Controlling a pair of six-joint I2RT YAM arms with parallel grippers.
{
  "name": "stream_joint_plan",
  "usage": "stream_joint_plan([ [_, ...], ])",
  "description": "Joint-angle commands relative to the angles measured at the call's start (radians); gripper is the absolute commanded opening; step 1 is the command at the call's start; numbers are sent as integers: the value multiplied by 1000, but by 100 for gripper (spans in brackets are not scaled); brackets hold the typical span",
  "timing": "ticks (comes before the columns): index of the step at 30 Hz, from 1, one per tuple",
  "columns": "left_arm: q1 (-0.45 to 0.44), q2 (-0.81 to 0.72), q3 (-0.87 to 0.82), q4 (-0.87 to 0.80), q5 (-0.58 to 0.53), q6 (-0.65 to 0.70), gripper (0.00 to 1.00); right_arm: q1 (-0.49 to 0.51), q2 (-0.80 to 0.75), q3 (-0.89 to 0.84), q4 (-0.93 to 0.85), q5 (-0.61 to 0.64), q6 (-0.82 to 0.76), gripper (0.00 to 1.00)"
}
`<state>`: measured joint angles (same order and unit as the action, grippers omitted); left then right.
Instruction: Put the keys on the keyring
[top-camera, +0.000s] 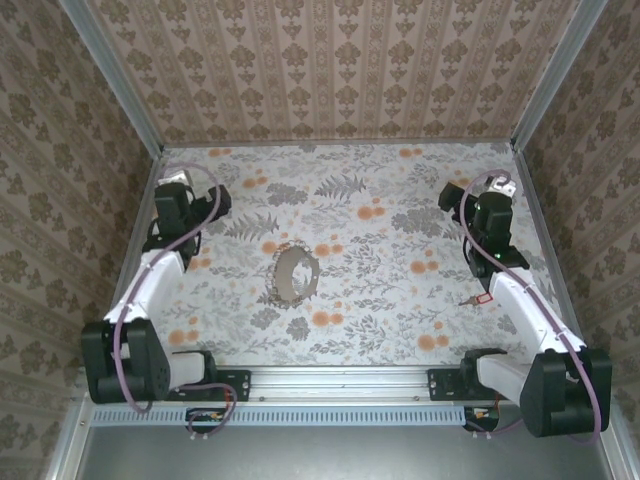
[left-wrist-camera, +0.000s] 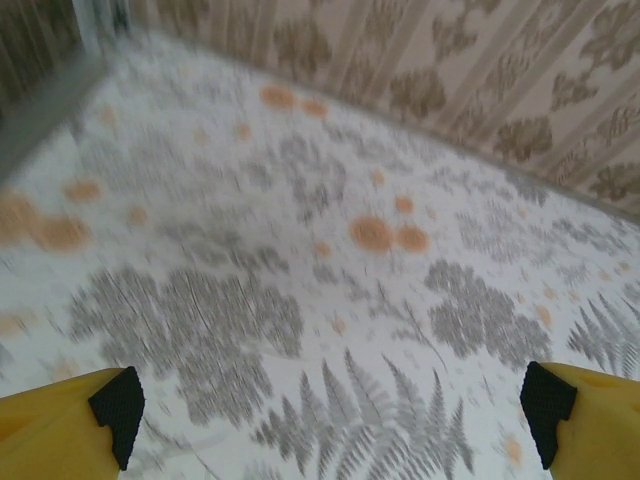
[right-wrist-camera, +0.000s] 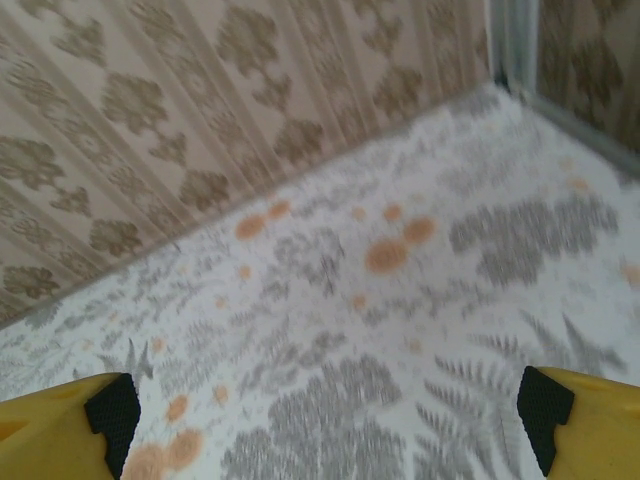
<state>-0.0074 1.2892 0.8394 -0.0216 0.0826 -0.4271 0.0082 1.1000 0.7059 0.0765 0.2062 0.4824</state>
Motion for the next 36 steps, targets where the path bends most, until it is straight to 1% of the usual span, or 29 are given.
stream_joint_plan([
  [1, -24, 83, 41, -235, 285, -115, 100, -1, 28, 55, -330, -34, 189, 99],
  [2, -62, 87, 53, -243, 300, -82, 100, 1, 35, 63, -378, -29, 215, 97],
  [4, -167, 87, 100, -311, 259, 20, 100, -4, 42, 80, -523, 24, 304, 96],
  [5, -209, 92, 121, -343, 231, 60, 100, -9, 44, 83, -561, 21, 317, 96],
  [7, -287, 111, 154, -395, 204, 138, 100, -28, 52, 87, -630, -30, 320, 95],
  [9, -338, 128, 160, -405, 201, 188, 100, -44, 67, 88, -662, -77, 310, 95],
  [12, -407, 151, 161, -396, 203, 249, 100, -76, 105, 99, -722, -110, 323, 94],
  [14, -442, 166, 174, -405, 206, 325, 100, -97, 128, 105, -779, -143, 354, 94],
  [15, -486, 174, 184, -414, 198, 371, 100, -103, 139, 105, -820, -149, 389, 94],
  [16, -502, 182, 190, -422, 190, 402, 100, -106, 150, 105, -868, -151, 423, 90],
  [17, -516, 192, 196, -429, 186, 427, 100, -106, 159, 110, -912, -146, 444, 89],
  [19, -527, 206, 193, -420, 181, 462, 100, -103, 167, 113, -992, -113, 482, 89],
  [21, -531, 208, 169, -380, 157, 475, 100, -108, 158, 93, -1015, -69, 512, 89],
  [23, -533, 200, 140, -335, 135, 470, 100, -116, 159, 77, -982, -93, 501, 90],
  [26, -534, 188, 110, -274, 91, 461, 100, -117, 192, 54, -862, -179, 431, 90],
  [29, -537, 188, 109, -264, 66, 472, 100, -119, 208, 17, -765, -205, 396, 90],
  [31, -539, 188, 103, -259, 40, 479, 100, -119, 203, -14, -718, -218, 408, 89],
  [36, -555, 179, 96, -242, 12, 486, 100, -117, 211, -76, -695, -232, 456, 88],
])
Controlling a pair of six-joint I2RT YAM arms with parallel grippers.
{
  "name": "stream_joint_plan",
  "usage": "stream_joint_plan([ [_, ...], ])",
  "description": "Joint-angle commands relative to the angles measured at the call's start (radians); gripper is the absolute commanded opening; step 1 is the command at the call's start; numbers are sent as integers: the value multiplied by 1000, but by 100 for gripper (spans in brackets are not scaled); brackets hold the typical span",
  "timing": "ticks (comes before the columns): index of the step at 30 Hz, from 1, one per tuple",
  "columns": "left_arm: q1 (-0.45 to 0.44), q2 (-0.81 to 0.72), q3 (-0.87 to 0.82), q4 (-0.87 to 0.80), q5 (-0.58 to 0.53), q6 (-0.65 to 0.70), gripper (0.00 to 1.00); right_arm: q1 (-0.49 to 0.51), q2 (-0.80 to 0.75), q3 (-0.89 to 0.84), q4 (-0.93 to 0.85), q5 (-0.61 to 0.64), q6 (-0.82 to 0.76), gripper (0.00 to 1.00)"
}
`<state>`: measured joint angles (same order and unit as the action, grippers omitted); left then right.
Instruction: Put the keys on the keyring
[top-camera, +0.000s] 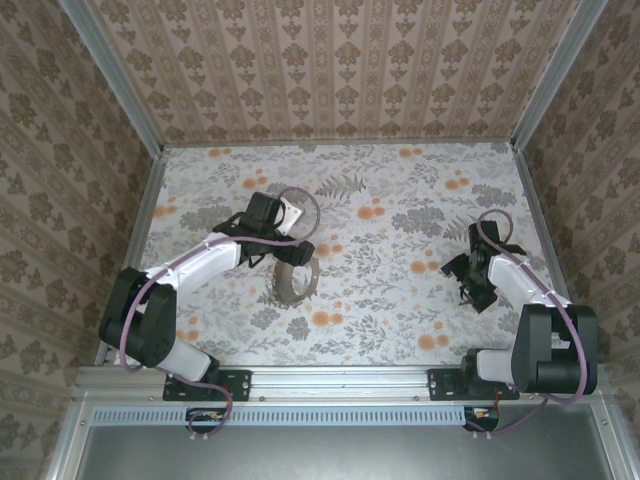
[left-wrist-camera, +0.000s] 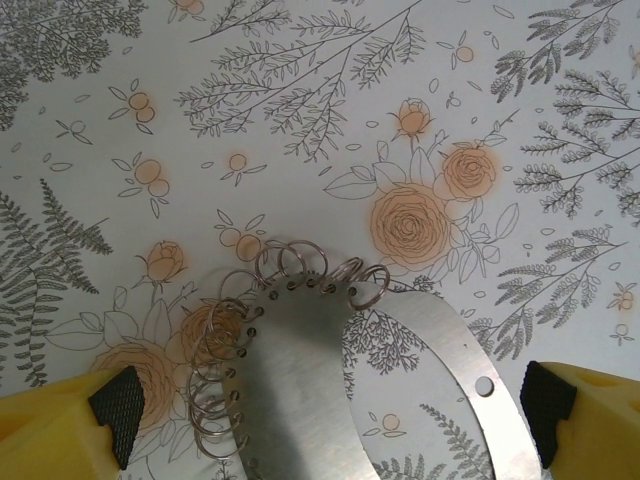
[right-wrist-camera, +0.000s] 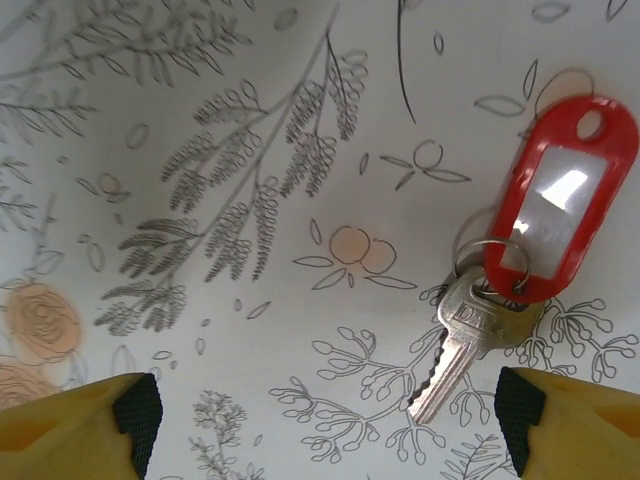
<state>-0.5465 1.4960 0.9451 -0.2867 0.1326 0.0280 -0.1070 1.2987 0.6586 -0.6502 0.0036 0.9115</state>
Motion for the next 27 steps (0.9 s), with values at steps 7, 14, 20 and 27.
stream_joint_plan([
  [7, -36, -28, -21, 24, -106, 59, 100, 19, 79, -11, 78, -60, -30, 87],
  [14, -58, -33, -45, 38, -193, 85, 100, 85, 85, 26, 105, -37, -59, 87],
  [20, -65, -27, -49, 41, -207, 92, 100, 82, 24, 76, -24, 89, -47, 81],
  [27, -73, -19, -52, 44, -217, 102, 100, 46, -5, 47, 11, 104, -58, 76],
])
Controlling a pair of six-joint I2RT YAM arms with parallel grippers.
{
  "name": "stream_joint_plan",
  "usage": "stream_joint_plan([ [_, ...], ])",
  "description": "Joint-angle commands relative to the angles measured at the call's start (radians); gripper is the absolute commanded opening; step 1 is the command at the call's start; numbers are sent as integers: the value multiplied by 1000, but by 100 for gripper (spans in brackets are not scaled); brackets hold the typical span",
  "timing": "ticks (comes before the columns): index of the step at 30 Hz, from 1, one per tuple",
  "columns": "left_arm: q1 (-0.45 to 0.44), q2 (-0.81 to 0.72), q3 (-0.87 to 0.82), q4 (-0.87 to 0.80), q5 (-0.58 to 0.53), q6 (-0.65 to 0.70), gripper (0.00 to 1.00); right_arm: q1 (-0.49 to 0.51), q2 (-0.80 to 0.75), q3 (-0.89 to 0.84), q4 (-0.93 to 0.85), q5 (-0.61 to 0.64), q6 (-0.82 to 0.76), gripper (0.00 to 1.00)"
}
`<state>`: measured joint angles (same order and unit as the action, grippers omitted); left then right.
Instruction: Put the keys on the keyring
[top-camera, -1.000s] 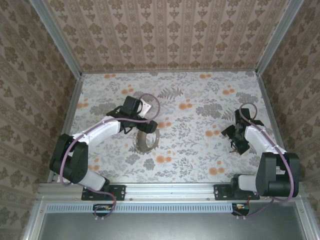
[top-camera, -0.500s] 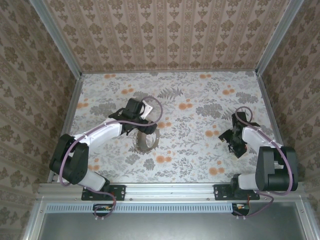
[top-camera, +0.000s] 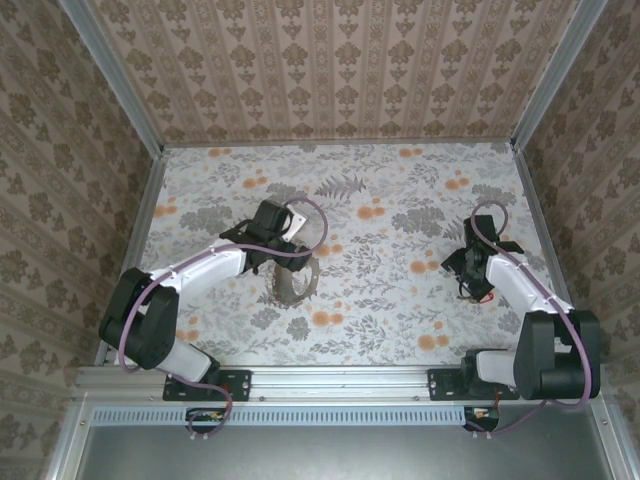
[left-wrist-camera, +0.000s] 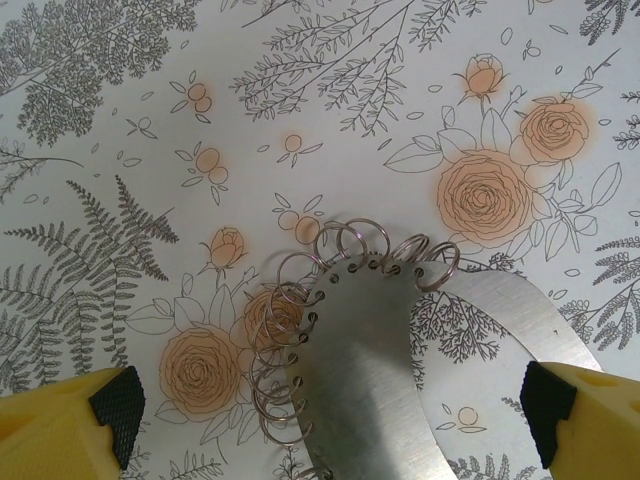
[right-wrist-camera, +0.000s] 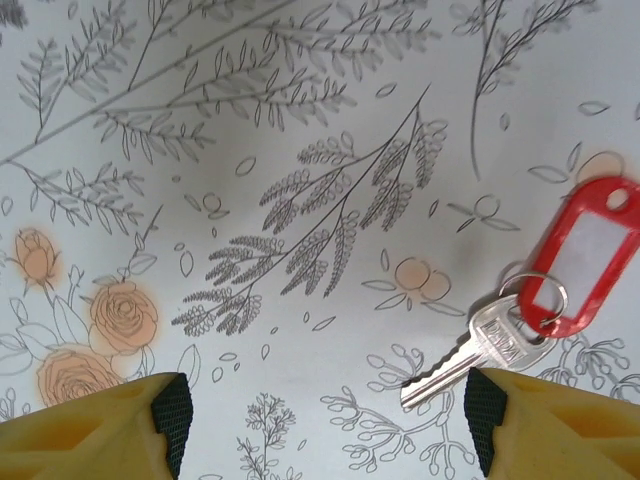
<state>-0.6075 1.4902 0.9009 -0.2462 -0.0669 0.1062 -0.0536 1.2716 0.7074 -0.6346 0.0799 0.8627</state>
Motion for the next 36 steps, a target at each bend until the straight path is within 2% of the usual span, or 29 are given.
stream_joint_plan([
  [1, -12, -12, -7, 4, -21, 23, 100, -9, 44, 0, -2, 22, -7, 77],
  [9, -33, -5, -11, 3, -45, 36, 100, -15, 164, -12, 58, 19, -20, 79],
  [17, -57, -4, -9, 2, -84, 49, 100, 3, 178, -16, 130, -94, -31, 79],
  [21, -57, -4, -15, 8, -90, 52, 100, 67, 225, 8, 171, -164, -14, 79],
  [27, -55, -31, -31, 26, -114, 36, 100, 207, 323, 139, 206, -236, -72, 80],
  [31, 18, -81, -49, 25, -26, -37, 100, 280, 412, 229, 263, -340, -98, 80],
  [36, 185, -148, -47, -19, 110, -248, 100, 337, 544, 347, 223, -466, -143, 79],
])
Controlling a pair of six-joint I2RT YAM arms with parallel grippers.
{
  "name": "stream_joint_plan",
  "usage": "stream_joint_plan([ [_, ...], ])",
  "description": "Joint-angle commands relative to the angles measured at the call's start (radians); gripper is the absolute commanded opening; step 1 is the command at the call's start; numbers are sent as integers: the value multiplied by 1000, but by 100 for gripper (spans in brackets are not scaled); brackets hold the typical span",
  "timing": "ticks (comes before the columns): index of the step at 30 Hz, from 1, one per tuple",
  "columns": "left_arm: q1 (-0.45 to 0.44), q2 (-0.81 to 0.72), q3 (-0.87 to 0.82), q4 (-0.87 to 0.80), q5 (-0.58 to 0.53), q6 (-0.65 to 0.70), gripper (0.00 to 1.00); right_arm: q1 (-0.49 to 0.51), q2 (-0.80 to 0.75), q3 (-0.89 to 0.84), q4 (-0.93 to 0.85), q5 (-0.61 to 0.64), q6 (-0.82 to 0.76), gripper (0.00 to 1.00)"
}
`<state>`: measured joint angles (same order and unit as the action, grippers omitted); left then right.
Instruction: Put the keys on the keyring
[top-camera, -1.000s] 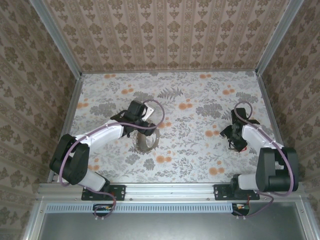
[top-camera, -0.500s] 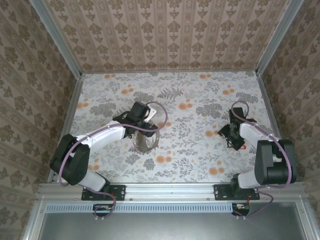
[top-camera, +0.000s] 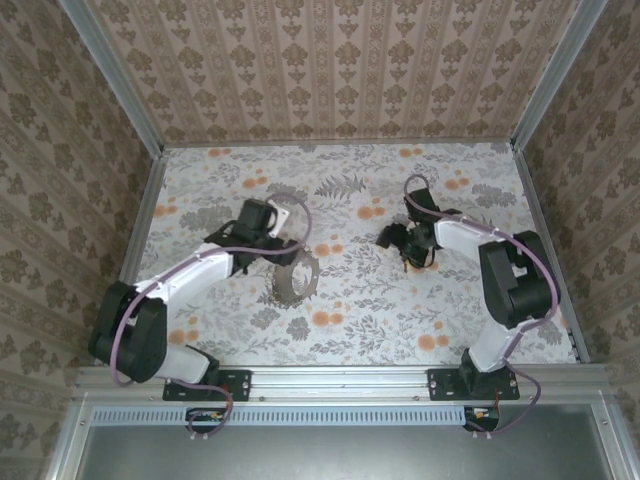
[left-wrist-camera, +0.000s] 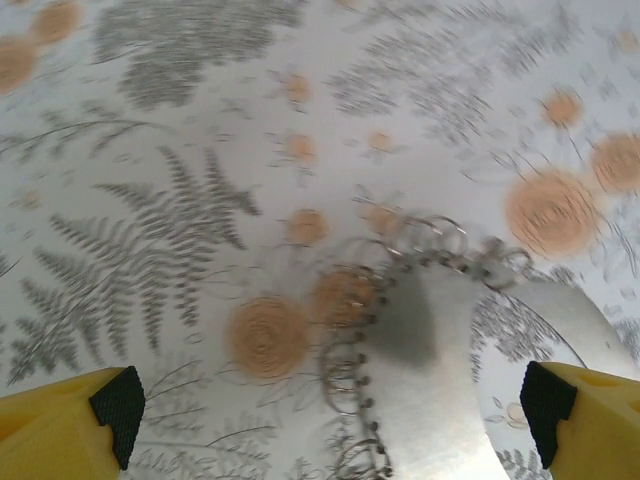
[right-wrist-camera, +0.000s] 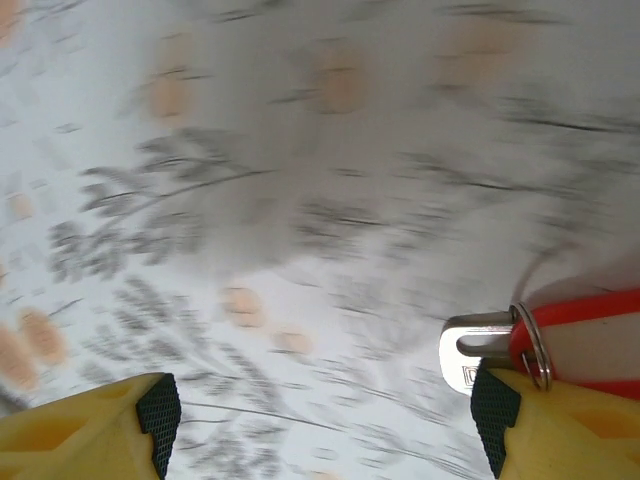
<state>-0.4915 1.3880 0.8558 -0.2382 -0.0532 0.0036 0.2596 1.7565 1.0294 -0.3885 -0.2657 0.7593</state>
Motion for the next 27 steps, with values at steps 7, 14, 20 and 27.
stream_joint_plan([
  [7, 220, -111, -20, -126, 185, -311, 100, 37, -40, 37, -78, -179, -135, 79],
  [14, 239, -24, -11, -171, 362, -337, 94, 33, -115, 73, -126, -61, -221, 71],
  [20, 238, 74, 27, -203, 418, -362, 91, 30, -131, 123, -170, 78, -287, 57],
  [27, 237, 178, 74, -283, 460, -308, 86, 35, -147, 111, -154, 123, -255, 50],
])
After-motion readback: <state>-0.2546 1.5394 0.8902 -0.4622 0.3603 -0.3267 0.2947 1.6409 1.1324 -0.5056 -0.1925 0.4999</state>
